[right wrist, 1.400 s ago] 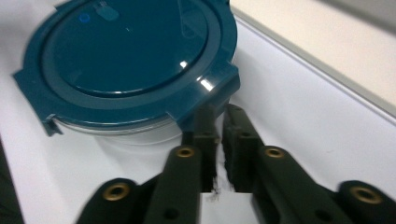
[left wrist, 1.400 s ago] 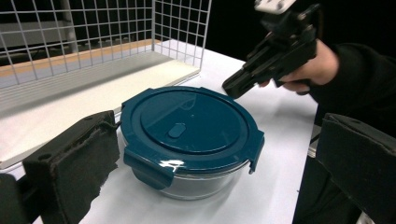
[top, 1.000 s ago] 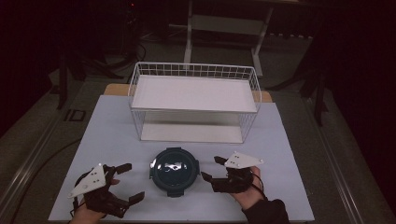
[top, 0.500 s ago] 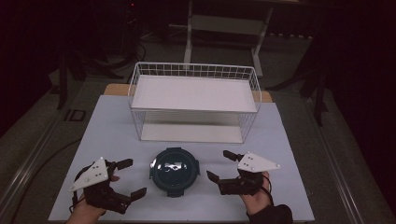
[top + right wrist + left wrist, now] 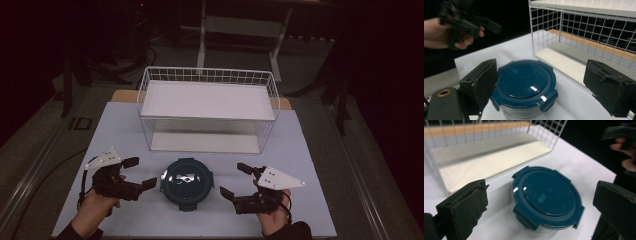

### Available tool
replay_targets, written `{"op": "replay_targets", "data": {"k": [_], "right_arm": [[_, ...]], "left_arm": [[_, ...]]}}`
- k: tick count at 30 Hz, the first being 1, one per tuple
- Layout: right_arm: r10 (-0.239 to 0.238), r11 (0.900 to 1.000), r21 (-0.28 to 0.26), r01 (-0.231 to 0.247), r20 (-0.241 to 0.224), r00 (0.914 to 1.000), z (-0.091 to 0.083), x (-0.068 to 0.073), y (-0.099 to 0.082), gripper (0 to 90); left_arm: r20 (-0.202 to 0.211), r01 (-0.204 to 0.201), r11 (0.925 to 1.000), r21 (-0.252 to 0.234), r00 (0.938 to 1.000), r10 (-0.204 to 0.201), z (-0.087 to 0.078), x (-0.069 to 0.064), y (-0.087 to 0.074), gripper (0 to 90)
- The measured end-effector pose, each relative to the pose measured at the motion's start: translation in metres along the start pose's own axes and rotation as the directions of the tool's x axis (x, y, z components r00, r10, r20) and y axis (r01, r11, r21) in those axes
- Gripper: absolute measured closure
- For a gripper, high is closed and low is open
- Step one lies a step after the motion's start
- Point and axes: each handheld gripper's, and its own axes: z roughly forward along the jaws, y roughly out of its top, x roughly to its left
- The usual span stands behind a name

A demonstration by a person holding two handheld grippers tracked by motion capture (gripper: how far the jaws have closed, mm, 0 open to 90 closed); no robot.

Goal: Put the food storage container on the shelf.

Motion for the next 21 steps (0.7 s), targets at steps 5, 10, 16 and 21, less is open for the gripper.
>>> {"op": "replay_targets", "data": {"k": [5, 10, 16, 21], "right_arm": [[-0.012, 0.9991, 0.042, 0.012, 0.009, 0.9999, 0.003, 0.004, -0.002, 10.2], [-0.011, 0.9970, 0.077, 0.008, 0.029, 0.9995, 0.010, 0.009, -0.007, 10.3], [-0.008, 0.9958, 0.092, 0.006, 0.020, 0.9998, 0.011, 0.009, -0.009, 10.9], [0.004, 0.9952, 0.098, -0.006, 0.014, 0.9999, 0.012, 0.007, -0.010, 12.4]], "left_arm": [[-0.023, 0.097, 0.9923, 0.078, 0.9952, -0.095, 0.017, 0.014, -0.006, 0.0], [-0.013, 0.242, 0.9557, 0.167, 0.9698, -0.244, 0.036, 0.024, -0.014, 0.3], [0.012, 0.437, 0.8624, 0.255, 0.8905, -0.455, 0.049, 0.037, -0.020, 0.4], [0.026, 0.511, 0.8051, 0.302, 0.8398, -0.542, 0.055, 0.041, -0.025, 5.7]]}}
